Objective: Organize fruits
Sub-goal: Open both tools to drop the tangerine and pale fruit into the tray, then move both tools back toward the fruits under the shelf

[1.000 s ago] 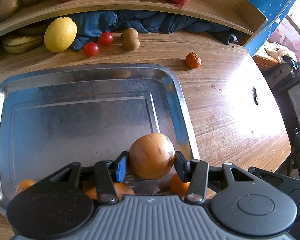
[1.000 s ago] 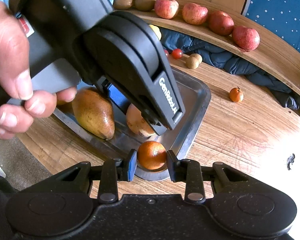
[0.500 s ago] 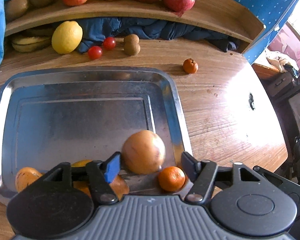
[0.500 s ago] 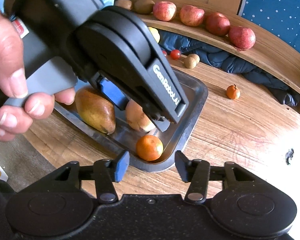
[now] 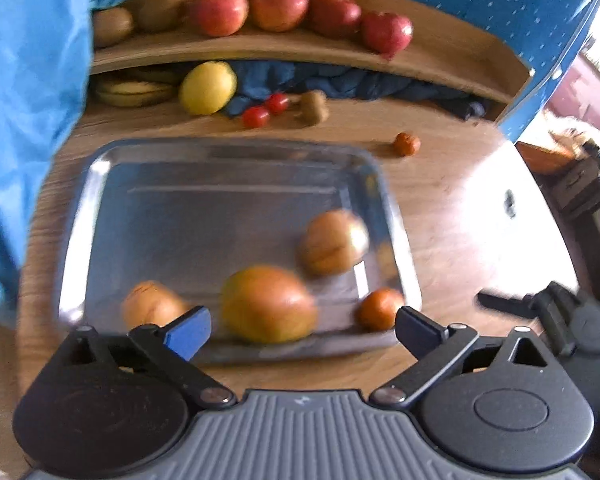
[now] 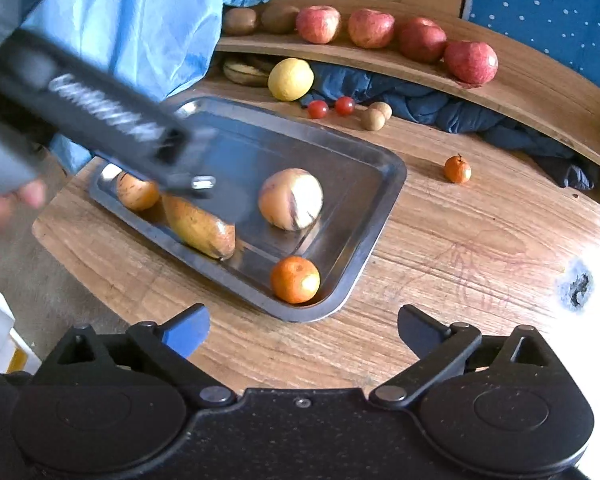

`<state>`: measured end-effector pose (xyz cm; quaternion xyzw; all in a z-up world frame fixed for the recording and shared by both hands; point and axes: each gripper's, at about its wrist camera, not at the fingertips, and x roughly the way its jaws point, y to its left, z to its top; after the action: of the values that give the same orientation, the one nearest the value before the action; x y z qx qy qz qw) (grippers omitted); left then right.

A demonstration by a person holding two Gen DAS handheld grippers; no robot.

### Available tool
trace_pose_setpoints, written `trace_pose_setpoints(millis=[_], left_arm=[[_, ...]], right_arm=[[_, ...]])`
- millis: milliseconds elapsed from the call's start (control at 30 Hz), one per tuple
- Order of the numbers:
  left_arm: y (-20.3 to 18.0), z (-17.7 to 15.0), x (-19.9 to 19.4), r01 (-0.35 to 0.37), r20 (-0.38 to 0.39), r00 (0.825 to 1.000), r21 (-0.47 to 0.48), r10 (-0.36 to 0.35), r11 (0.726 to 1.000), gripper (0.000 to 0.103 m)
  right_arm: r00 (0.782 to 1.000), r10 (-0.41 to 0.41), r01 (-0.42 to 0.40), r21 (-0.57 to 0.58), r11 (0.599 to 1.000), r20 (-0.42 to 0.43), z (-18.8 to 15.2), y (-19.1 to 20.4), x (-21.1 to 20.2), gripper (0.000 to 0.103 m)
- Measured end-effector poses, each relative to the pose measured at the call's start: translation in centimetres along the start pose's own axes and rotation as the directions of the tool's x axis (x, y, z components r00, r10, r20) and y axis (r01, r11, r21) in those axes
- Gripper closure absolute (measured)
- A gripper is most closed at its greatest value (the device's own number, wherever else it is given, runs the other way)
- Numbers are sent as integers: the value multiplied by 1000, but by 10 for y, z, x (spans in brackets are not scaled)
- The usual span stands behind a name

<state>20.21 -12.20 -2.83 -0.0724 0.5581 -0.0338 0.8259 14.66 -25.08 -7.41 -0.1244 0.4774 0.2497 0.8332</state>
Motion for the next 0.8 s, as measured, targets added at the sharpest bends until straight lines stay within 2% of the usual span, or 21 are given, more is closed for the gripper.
trace_pose_setpoints(millis=[167,300,400,567,800], left_arm=[[13,-22,-4,-84,-65,994,21,85,996,1],[28,-31,-4,-184,-135,974,15,185,983,1],[39,-31,-5,-232,-160,960,-10,227,973,1],[51,-20,-9,-268,-147,954,-27,261,963,1],[55,13,1,-261,-125,958,-9,258,965,1]], right_arm=[[1000,3,-3,-1,1000,-17,0,0,2,1],[999,-3,5,47,999,-32,2,-5,5,1],[999,-8,12,91,996,-35,5,-9,8,1],[999,-32,35,123,992,-27,16,-13,17,1],[999,-50,52,135,989,-15,37,-21,27,1]])
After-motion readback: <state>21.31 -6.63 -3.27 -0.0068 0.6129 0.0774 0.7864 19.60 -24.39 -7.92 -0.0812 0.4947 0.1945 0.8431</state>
